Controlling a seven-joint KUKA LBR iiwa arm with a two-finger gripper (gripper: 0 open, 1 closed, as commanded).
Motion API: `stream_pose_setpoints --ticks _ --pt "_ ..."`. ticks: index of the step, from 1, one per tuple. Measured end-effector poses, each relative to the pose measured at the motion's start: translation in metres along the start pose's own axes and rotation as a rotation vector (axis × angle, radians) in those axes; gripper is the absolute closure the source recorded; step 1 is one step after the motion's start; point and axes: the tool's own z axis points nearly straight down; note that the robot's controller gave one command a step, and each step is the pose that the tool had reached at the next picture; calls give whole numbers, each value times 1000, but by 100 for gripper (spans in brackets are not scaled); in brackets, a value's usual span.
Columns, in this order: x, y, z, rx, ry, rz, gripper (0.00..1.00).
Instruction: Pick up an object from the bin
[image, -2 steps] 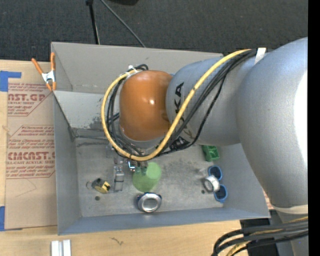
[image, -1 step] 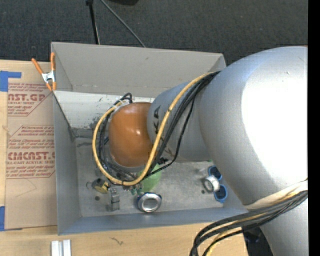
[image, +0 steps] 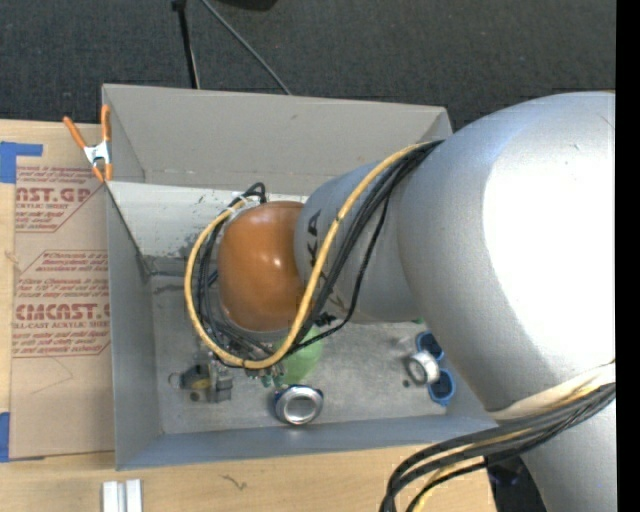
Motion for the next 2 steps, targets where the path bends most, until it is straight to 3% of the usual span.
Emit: stream_pose_setpoints --ticks 1,2 --pt "18 16 -107 -1 -8 -61 100" --pt "19 12 -172 0 -8 -57 100"
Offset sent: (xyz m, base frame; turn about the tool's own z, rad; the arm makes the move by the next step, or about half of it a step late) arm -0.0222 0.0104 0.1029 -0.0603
